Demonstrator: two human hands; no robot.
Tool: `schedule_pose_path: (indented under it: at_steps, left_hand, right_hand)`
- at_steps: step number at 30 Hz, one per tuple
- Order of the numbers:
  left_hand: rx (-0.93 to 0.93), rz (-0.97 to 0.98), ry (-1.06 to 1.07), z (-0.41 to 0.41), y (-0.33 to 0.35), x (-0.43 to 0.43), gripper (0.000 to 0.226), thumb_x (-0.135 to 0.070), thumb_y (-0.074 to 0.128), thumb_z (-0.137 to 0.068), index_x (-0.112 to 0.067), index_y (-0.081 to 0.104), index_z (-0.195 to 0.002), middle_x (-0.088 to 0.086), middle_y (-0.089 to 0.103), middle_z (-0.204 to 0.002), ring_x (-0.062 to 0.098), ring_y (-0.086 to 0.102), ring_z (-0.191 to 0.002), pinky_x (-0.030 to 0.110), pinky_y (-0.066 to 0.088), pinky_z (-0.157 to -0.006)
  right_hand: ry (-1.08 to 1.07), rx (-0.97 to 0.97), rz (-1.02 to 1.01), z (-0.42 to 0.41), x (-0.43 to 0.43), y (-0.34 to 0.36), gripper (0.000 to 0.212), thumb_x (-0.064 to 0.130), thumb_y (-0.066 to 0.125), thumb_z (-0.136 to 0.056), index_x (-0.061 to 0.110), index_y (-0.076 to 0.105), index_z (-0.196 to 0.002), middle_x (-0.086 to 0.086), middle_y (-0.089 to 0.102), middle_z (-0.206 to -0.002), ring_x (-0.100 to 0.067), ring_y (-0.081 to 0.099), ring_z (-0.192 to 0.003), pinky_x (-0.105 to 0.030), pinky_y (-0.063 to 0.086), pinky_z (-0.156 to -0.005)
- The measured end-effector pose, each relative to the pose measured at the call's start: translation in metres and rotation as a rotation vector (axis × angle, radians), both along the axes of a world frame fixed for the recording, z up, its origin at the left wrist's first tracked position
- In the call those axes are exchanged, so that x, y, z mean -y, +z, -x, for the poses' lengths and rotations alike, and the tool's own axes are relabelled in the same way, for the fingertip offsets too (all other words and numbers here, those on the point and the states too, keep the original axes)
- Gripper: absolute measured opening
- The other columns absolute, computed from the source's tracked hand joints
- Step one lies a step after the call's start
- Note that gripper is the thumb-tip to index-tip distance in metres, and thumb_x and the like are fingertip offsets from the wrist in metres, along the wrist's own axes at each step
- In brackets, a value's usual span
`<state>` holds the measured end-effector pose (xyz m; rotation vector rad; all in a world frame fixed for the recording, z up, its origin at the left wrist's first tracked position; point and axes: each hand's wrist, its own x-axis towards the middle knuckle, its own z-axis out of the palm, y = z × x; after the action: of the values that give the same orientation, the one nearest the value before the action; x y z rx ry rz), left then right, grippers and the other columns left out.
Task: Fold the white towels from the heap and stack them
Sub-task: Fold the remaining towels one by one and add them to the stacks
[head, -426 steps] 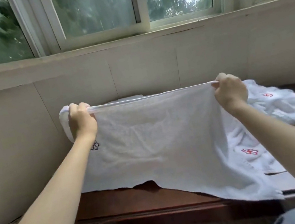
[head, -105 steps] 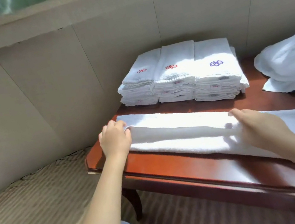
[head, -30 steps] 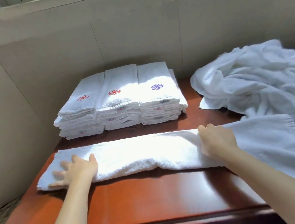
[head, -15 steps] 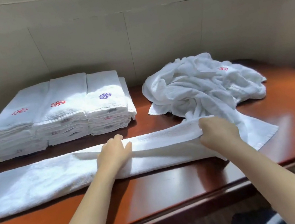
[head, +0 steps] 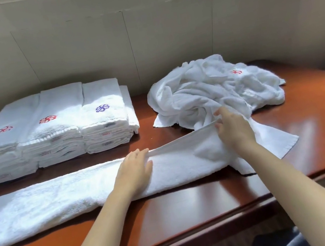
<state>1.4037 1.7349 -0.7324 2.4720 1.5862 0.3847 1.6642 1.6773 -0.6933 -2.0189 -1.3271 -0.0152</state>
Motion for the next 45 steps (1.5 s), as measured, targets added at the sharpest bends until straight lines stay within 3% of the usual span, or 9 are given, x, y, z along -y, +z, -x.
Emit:
schedule_pose_path:
  at_steps: [4, 11, 16, 19, 26, 33, 37, 43, 45]
  left_hand:
    - [-0.150, 0.053, 0.000, 0.001, 0.001, 0.000, 0.056, -0.042, 0.024, -0.102, -0.020, 0.017, -0.153, 0.005, 0.016, -0.160, 0.021, 0.012, -0.147, 0.039, 0.010, -0.119]
    - [-0.184, 0.077, -0.031, 0.008, -0.002, -0.002, 0.062, -0.052, 0.022, -0.099, -0.023, 0.013, -0.153, 0.004, 0.008, -0.161, 0.019, 0.006, -0.148, 0.041, 0.006, -0.118]
    - [-0.173, 0.051, -0.017, 0.006, -0.003, -0.002, 0.060, -0.052, 0.024, -0.099, -0.025, 0.018, -0.152, 0.002, 0.013, -0.160, 0.018, 0.010, -0.148, 0.040, 0.008, -0.118]
    - [-0.163, 0.044, -0.013, 0.006, -0.003, -0.001, 0.058, -0.050, 0.025, -0.100, -0.026, 0.021, -0.152, 0.002, 0.016, -0.160, 0.018, 0.012, -0.147, 0.040, 0.009, -0.118]
    - [-0.144, 0.019, -0.020, 0.007, -0.005, 0.002, 0.052, -0.046, 0.027, -0.100, -0.026, 0.028, -0.148, 0.002, 0.021, -0.158, 0.020, 0.017, -0.146, 0.041, 0.013, -0.116]
    - [-0.126, 0.014, -0.019, 0.008, -0.006, 0.003, 0.052, -0.047, 0.028, -0.100, -0.028, 0.030, -0.148, 0.001, 0.022, -0.158, 0.019, 0.018, -0.146, 0.040, 0.012, -0.116]
    - [-0.143, 0.001, -0.015, 0.007, -0.006, 0.003, 0.051, -0.047, 0.027, -0.100, -0.028, 0.030, -0.148, 0.001, 0.023, -0.158, 0.020, 0.019, -0.146, 0.039, 0.014, -0.116]
    - [-0.166, 0.018, -0.018, 0.006, -0.003, 0.004, 0.052, -0.047, 0.026, -0.100, -0.027, 0.027, -0.148, 0.002, 0.019, -0.159, 0.019, 0.016, -0.146, 0.039, 0.013, -0.116]
    - [-0.169, 0.042, -0.028, 0.007, -0.001, 0.005, 0.053, -0.048, 0.026, -0.100, -0.028, 0.025, -0.149, 0.002, 0.016, -0.160, 0.019, 0.014, -0.147, 0.040, 0.011, -0.117]
  right_hand:
    - [-0.002, 0.067, 0.125, -0.007, -0.007, -0.022, 0.012, 0.015, 0.046, -0.094, 0.010, 0.054, -0.102, -0.014, 0.063, -0.098, -0.032, 0.057, -0.092, -0.033, 0.034, -0.067]
    - [0.098, -0.087, 0.205, -0.019, -0.011, -0.004, 0.041, 0.039, 0.057, -0.091, 0.011, 0.050, -0.119, -0.009, 0.063, -0.103, -0.027, 0.057, -0.099, -0.031, 0.038, -0.068]
    - [0.320, -0.438, 0.546, -0.029, 0.013, 0.017, 0.066, 0.009, 0.068, -0.080, 0.018, 0.036, -0.138, -0.002, 0.050, -0.082, -0.013, 0.050, -0.066, -0.024, 0.040, -0.055]
    - [0.281, -0.454, 0.364, -0.031, 0.020, 0.021, 0.065, -0.005, 0.058, -0.081, 0.021, 0.040, -0.138, -0.002, 0.047, -0.074, -0.014, 0.047, -0.063, -0.026, 0.039, -0.057]
    - [0.172, -0.210, -0.030, -0.019, 0.015, 0.022, 0.053, -0.001, 0.045, -0.088, 0.030, 0.045, -0.131, 0.008, 0.048, -0.077, -0.013, 0.049, -0.074, -0.027, 0.037, -0.065]
    - [0.167, -0.049, 0.493, -0.026, 0.013, 0.001, 0.048, 0.007, 0.046, -0.087, 0.024, 0.047, -0.132, -0.005, 0.059, -0.113, -0.019, 0.051, -0.082, -0.026, 0.044, -0.060]
    - [0.116, -0.151, 0.497, -0.029, 0.010, 0.002, 0.047, 0.015, 0.045, -0.089, 0.019, 0.040, -0.135, 0.002, 0.050, -0.092, -0.016, 0.051, -0.070, -0.025, 0.043, -0.046]
    - [0.060, -0.050, 0.435, -0.027, 0.006, -0.005, 0.039, 0.024, 0.050, -0.092, 0.017, 0.045, -0.130, -0.010, 0.059, -0.118, -0.028, 0.056, -0.102, -0.031, 0.045, -0.076]
    - [0.056, -0.107, 0.479, -0.027, 0.007, -0.001, 0.038, 0.018, 0.049, -0.091, 0.019, 0.044, -0.129, -0.007, 0.057, -0.103, -0.026, 0.058, -0.082, -0.029, 0.048, -0.060]
